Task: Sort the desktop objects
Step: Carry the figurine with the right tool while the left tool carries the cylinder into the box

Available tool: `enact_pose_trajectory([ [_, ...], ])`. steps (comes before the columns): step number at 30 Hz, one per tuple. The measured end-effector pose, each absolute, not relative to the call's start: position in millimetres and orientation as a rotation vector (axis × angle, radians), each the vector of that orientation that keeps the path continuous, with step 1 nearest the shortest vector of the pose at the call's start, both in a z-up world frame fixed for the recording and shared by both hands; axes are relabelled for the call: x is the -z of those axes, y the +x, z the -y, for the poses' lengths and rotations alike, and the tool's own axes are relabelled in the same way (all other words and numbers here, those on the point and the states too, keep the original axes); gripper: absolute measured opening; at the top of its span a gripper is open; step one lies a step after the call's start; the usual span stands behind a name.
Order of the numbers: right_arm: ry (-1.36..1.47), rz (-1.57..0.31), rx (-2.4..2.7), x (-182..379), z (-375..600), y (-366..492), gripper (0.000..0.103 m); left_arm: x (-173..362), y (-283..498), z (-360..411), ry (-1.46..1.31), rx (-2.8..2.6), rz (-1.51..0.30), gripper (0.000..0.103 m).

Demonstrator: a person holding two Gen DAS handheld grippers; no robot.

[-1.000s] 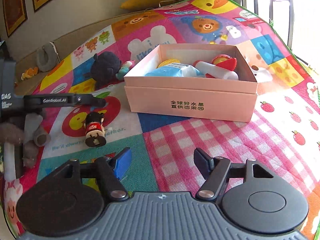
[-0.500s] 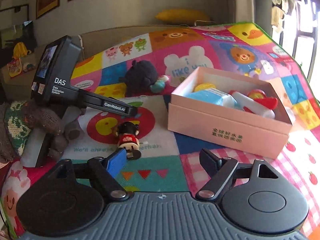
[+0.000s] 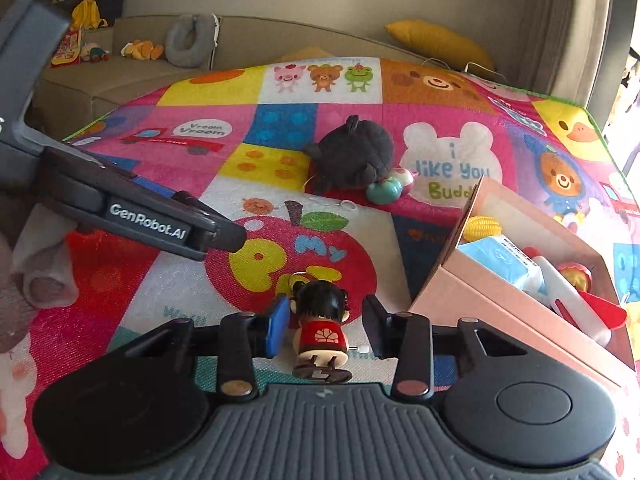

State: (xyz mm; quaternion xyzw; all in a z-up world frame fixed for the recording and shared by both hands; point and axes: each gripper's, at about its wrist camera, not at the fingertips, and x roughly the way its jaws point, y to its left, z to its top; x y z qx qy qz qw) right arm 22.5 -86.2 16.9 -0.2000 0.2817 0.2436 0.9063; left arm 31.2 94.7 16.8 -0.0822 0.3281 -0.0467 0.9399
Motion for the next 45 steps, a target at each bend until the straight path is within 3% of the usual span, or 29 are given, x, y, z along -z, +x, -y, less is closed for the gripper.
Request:
enact_pose_trajectory([
  [1, -0.391, -0.609, -0.511, -16.2, 87.6, 26.7, 0.026, -16.5, 30.1, -94.1, -0.168, 0.095, -0.671, 0.079],
  [9, -0.052, -0.700, -0.495, -39.1, 162.5, 26.4, 0.026, -16.1, 20.8, -54.8, -0.106, 0.209, -0.682, 0.081],
  [14, 0.129, -0.765, -0.412, -30.5, 217.2, 19.1, 0.026, -18.0, 11.7, -7.9, -0.013, 0.318, -0.662, 0.094],
  [18, 0.240, -0.794, -0.370, -15.3, 249.6, 13.0, 0.026, -21.7, -0.1, 16.9, 0.077, 0.357, -0.646, 0.096],
  [24, 0.282, -0.728, -0.256, -11.5, 292.1, -3.8, 0.030, -19.5, -1.1, 26.5, 0.095, 0.340, -0.661, 0.098],
  [27, 0.292, -0.710, -0.194, -8.7, 311.9, -8.6, 0.039, -14.0, 2.0, 27.3, 0.086, 0.321, -0.676, 0.100],
  [34, 0.182, -0.620, -0.069, -20.0, 325.8, -30.0, 0.039, -6.0, 6.1, 18.7, 0.031, 0.267, -0.684, 0.100],
  [45, -0.402, -0.545, -0.060, -4.4, 228.3, -39.9, 0.038, -5.0, 7.3, 13.7, -0.003, 0.248, -0.679, 0.103],
])
